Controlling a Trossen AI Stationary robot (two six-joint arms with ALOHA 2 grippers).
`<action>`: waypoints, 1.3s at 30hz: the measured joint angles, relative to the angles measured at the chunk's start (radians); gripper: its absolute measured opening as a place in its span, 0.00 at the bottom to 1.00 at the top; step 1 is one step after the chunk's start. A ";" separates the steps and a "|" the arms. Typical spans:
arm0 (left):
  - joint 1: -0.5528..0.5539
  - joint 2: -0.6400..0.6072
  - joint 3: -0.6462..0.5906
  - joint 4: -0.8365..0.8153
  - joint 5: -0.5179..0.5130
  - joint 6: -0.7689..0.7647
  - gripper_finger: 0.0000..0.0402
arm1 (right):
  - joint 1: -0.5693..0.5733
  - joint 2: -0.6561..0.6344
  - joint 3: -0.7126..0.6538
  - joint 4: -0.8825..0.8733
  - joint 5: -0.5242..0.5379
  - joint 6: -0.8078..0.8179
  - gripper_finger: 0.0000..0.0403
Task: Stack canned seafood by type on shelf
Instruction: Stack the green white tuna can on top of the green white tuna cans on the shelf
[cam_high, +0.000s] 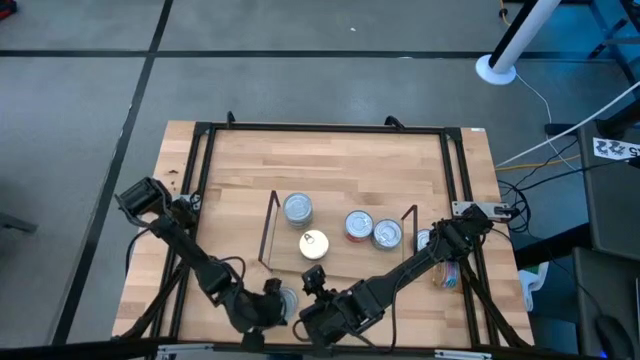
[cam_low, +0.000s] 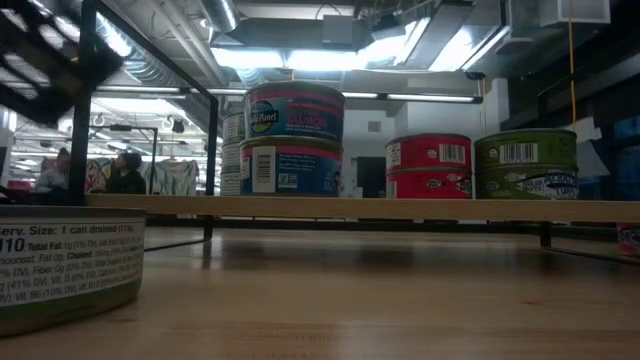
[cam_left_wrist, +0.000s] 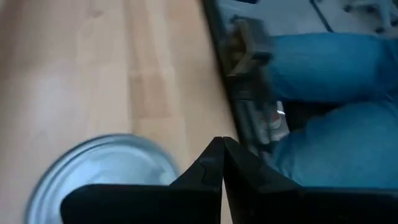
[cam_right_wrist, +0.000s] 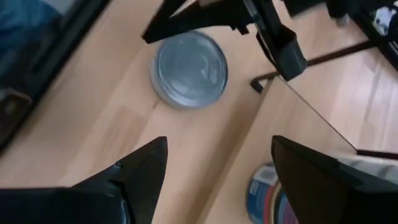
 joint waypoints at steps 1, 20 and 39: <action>-0.008 0.000 0.008 0.000 0.001 0.021 0.01 | 0.001 0.000 0.000 0.014 -0.004 0.000 0.71; -0.063 -0.003 0.039 -0.247 0.012 0.202 0.22 | -0.040 0.001 -0.126 0.195 0.003 -0.038 0.71; -0.065 -0.003 0.039 -0.248 0.010 0.238 0.25 | -0.043 0.001 -0.126 0.197 -0.006 -0.035 0.71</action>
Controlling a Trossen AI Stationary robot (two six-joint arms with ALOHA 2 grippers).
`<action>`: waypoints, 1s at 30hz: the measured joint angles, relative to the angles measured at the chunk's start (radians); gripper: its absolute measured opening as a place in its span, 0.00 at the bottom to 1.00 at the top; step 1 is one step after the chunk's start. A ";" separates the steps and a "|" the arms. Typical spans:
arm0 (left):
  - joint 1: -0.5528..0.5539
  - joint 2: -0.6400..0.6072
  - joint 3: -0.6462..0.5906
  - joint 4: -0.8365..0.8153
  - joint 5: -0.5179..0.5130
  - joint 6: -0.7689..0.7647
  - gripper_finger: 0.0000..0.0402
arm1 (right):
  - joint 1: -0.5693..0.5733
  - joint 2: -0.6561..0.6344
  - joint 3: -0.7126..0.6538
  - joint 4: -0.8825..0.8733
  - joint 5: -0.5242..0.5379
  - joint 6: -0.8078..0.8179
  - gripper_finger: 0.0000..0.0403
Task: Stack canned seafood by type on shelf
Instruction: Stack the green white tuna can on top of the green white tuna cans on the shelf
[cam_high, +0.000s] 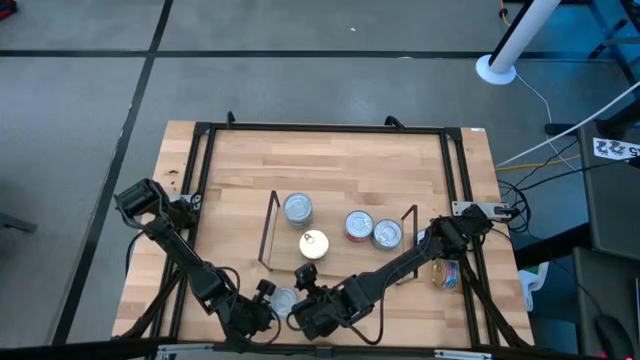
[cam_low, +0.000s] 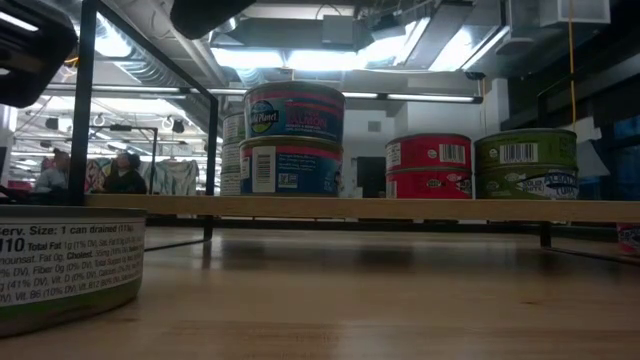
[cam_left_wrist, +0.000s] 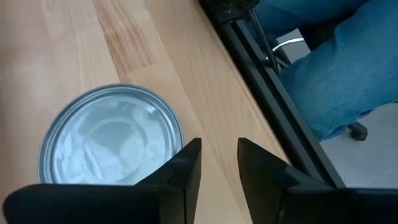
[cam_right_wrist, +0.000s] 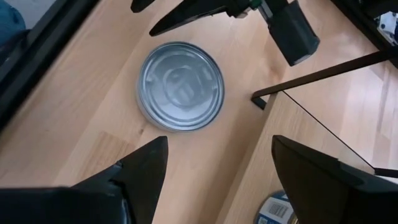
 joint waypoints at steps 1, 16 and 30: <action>0.000 0.000 0.000 0.000 0.000 0.004 0.25 | 0.000 0.000 0.000 0.000 0.000 0.000 0.71; -0.023 -0.002 0.000 0.000 0.000 -0.033 0.25 | 0.000 0.000 0.000 0.086 -0.016 0.004 0.71; -0.025 -0.002 0.000 0.000 -0.080 -0.022 0.25 | 0.001 -0.001 -0.103 0.172 0.071 0.082 0.71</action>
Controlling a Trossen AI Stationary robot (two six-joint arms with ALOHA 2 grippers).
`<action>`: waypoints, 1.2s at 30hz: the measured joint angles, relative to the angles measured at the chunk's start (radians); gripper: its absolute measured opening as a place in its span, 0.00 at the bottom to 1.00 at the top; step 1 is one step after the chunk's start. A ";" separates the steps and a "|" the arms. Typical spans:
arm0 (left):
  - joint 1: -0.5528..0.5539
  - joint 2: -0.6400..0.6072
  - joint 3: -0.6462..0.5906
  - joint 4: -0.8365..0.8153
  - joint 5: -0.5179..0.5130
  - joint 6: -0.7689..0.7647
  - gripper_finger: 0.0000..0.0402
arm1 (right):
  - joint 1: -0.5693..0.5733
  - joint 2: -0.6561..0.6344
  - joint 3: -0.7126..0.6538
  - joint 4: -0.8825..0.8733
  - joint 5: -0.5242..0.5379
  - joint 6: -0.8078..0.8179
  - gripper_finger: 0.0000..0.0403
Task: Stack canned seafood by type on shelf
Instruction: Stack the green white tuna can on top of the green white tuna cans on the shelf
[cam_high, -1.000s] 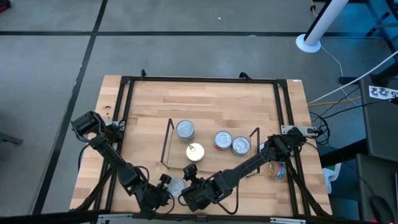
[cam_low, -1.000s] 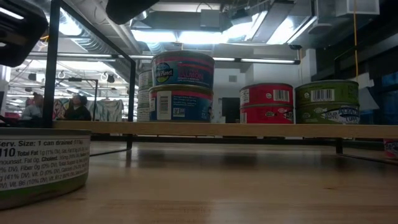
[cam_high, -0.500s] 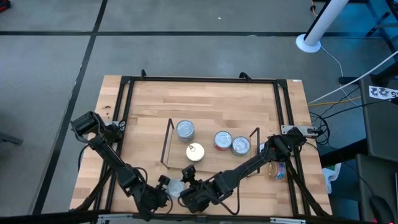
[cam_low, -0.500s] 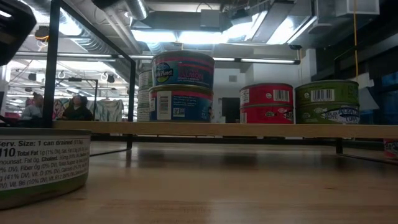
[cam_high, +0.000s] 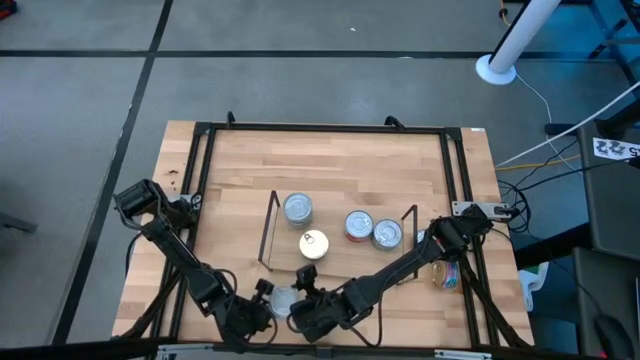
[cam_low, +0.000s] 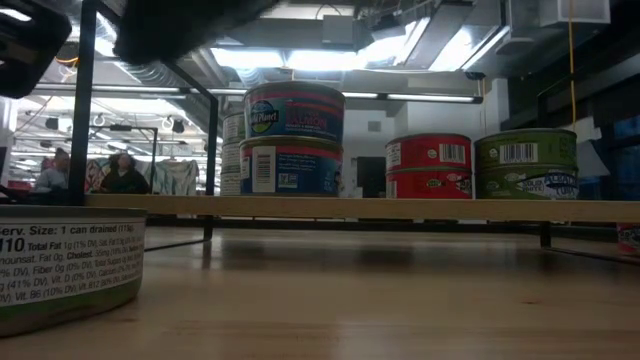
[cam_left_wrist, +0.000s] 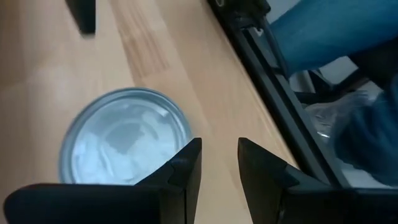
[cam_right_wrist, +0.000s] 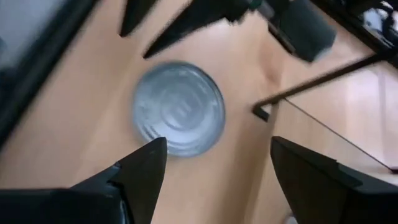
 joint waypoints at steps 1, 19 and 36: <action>0.000 0.000 0.000 0.000 -0.010 0.009 0.25 | 0.000 0.000 -0.010 0.006 0.021 -0.001 0.71; 0.000 0.000 0.001 -0.052 -0.065 0.184 0.25 | 0.000 0.000 -0.110 0.095 0.079 0.000 0.71; 0.000 0.003 0.001 -0.137 -0.085 0.214 0.25 | -0.001 0.000 -0.122 0.153 0.106 0.002 0.71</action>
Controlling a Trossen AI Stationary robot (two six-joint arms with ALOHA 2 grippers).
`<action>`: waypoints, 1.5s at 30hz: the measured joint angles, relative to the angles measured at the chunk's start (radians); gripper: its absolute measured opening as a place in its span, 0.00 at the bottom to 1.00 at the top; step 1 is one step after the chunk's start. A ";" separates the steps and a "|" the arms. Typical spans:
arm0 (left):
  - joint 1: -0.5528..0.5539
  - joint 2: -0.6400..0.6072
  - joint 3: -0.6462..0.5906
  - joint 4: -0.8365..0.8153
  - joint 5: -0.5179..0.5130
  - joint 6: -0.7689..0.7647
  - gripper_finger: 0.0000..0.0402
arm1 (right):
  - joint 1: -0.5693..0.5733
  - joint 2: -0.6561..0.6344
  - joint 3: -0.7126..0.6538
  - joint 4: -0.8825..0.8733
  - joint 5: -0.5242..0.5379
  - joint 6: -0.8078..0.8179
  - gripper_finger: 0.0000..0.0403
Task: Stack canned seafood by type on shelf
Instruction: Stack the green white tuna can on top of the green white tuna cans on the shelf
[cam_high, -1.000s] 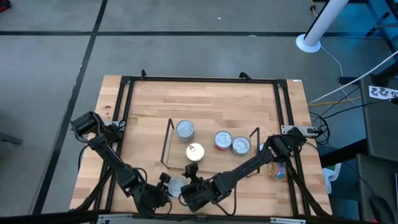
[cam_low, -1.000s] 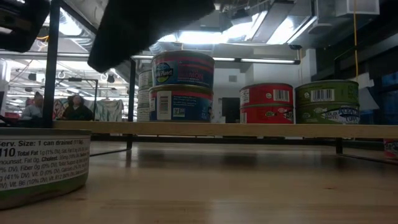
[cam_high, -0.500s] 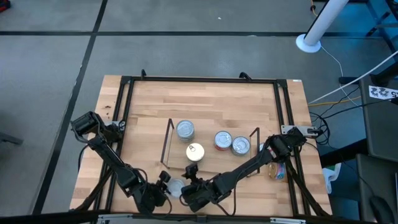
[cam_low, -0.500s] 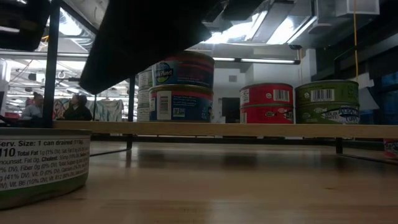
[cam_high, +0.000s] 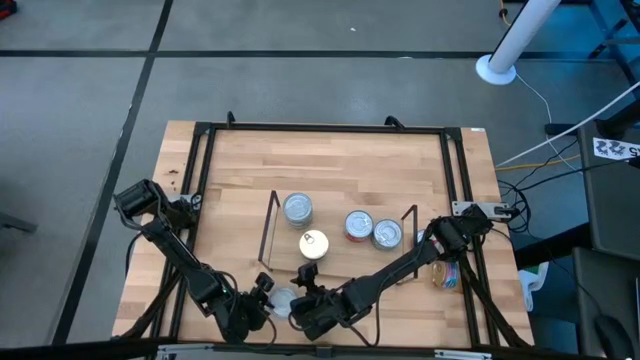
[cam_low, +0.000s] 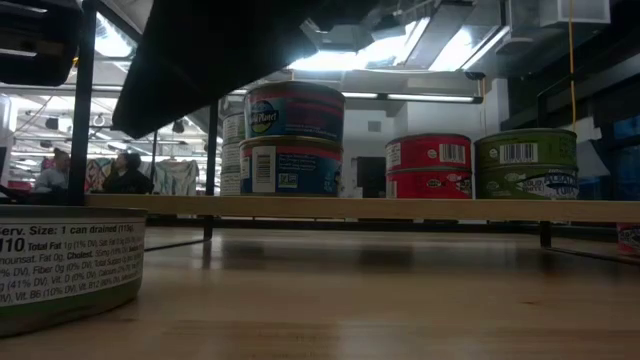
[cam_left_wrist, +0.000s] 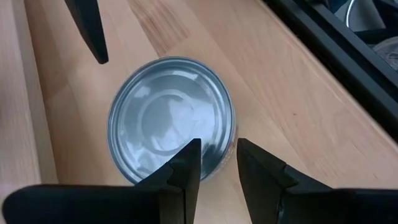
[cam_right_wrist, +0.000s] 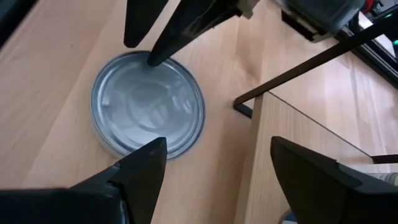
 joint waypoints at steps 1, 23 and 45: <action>0.000 0.001 0.000 0.001 -0.001 0.000 0.25 | 0.000 0.000 0.000 -0.001 0.000 0.000 0.71; -0.011 0.038 0.002 0.001 -0.031 0.076 0.25 | 0.001 0.061 -0.023 0.035 0.037 0.051 0.71; -0.043 0.047 0.007 0.011 -0.093 0.107 0.01 | 0.000 0.065 -0.021 0.030 0.040 0.050 0.71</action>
